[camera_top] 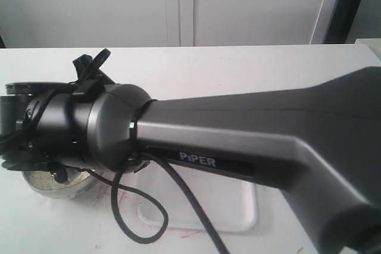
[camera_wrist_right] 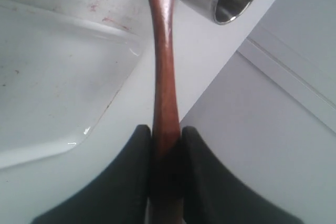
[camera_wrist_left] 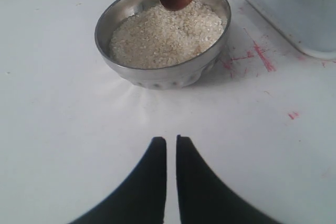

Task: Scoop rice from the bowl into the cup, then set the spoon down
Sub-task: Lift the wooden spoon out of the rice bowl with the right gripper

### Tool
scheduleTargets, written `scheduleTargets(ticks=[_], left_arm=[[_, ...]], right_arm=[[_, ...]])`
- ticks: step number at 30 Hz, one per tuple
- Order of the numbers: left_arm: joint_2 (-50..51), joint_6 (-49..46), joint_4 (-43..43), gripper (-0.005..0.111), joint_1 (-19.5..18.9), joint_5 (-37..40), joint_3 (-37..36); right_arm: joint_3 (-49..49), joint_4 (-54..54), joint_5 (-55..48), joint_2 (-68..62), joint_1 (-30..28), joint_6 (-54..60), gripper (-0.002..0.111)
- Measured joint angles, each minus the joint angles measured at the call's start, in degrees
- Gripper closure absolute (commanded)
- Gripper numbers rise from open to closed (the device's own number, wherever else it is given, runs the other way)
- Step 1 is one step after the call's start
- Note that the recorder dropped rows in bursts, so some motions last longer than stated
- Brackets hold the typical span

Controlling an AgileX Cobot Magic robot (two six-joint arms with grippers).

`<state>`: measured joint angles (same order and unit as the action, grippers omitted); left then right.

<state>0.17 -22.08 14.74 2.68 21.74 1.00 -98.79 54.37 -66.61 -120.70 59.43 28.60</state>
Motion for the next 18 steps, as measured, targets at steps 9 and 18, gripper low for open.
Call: scheduleTargets(ticks=[9,18], left_arm=[[0.00,0.00,0.00,0.092,0.00,0.00,0.00],[0.00,0.00,0.00,0.092,0.00,0.00,0.00]], right_arm=[[0.00,1.03,1.12,-4.01,0.05,-0.13,0.108],[0.00,1.24,2.50,-4.24,0.05,-0.75,0.108]])
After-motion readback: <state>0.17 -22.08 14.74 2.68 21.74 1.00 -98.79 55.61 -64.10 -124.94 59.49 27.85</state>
